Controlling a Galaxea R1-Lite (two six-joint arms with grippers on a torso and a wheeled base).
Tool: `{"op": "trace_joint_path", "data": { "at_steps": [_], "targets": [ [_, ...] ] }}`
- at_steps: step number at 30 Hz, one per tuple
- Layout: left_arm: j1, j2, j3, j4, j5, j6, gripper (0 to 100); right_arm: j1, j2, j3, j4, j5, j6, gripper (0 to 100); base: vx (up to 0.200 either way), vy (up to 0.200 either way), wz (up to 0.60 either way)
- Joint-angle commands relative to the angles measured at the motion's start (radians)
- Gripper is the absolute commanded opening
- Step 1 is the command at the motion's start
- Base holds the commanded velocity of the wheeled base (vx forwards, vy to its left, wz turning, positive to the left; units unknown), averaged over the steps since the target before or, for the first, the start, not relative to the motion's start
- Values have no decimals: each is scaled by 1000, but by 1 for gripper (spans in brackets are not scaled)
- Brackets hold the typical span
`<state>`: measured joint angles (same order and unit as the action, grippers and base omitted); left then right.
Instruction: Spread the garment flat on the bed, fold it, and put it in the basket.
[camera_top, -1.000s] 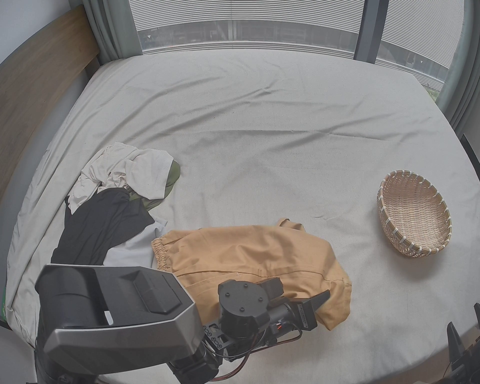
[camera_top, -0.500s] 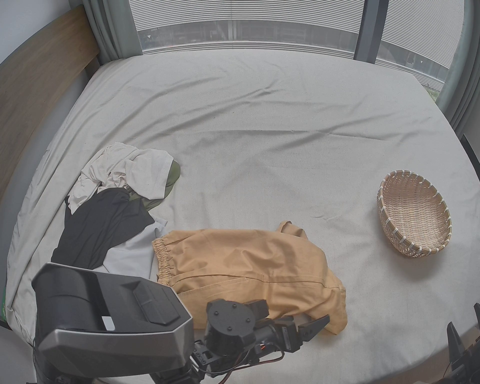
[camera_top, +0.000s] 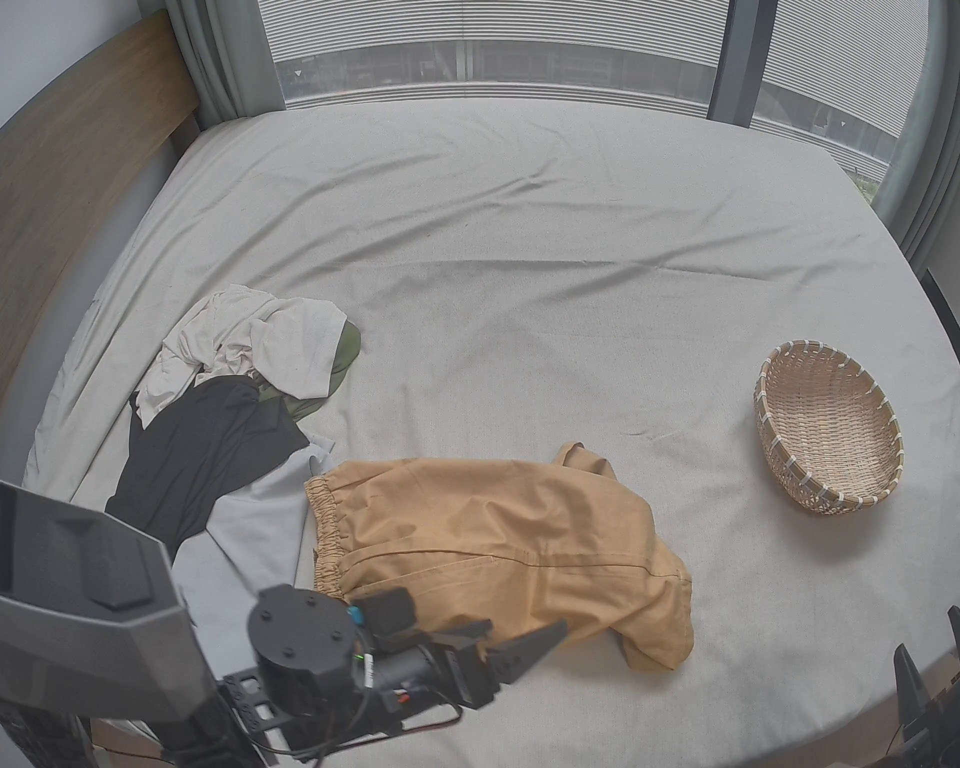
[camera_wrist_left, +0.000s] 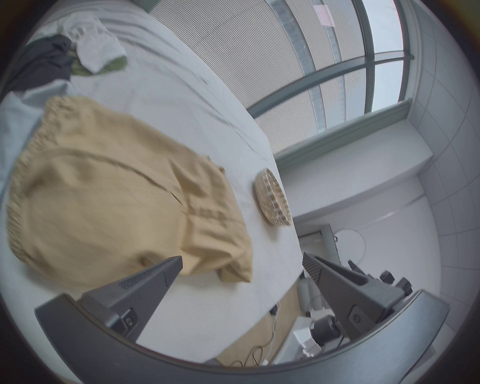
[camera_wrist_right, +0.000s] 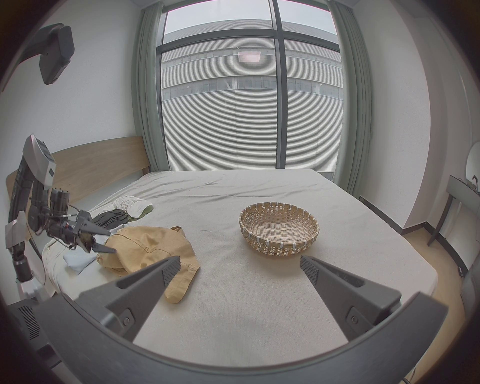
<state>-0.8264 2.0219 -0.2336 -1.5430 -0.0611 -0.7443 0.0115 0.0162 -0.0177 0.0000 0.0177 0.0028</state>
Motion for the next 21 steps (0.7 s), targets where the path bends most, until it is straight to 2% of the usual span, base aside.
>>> {"op": "trace_joint_path", "data": {
  "at_steps": [1,6,7,8,12,18,21],
  "targets": [
    [196,-203,148,-2,-34,31,100,1,-7,18,0,1,-3,100,0,0,0],
    [366,-235,226,-2,-115,91,100,1,-7,18,-2,1,-3,100,0,0,0],
    [366,-235,226,-2,-115,91,100,1,-7,18,-2,1,-3,100,0,0,0],
    [428,-233,232,-2,-158,109,100,1,-7,18,-2,1,-3,100,0,0,0],
    [524,-226,232,1,-229,114,100,1,-7,18,0,1,-3,100,0,0,0],
    [543,-134,232,4,-233,137,100,1,-7,18,0,1,-3,100,0,0,0],
    [556,-51,232,1,-230,209,100,1,-7,18,0,1,-3,100,0,0,0]
  ]
}}
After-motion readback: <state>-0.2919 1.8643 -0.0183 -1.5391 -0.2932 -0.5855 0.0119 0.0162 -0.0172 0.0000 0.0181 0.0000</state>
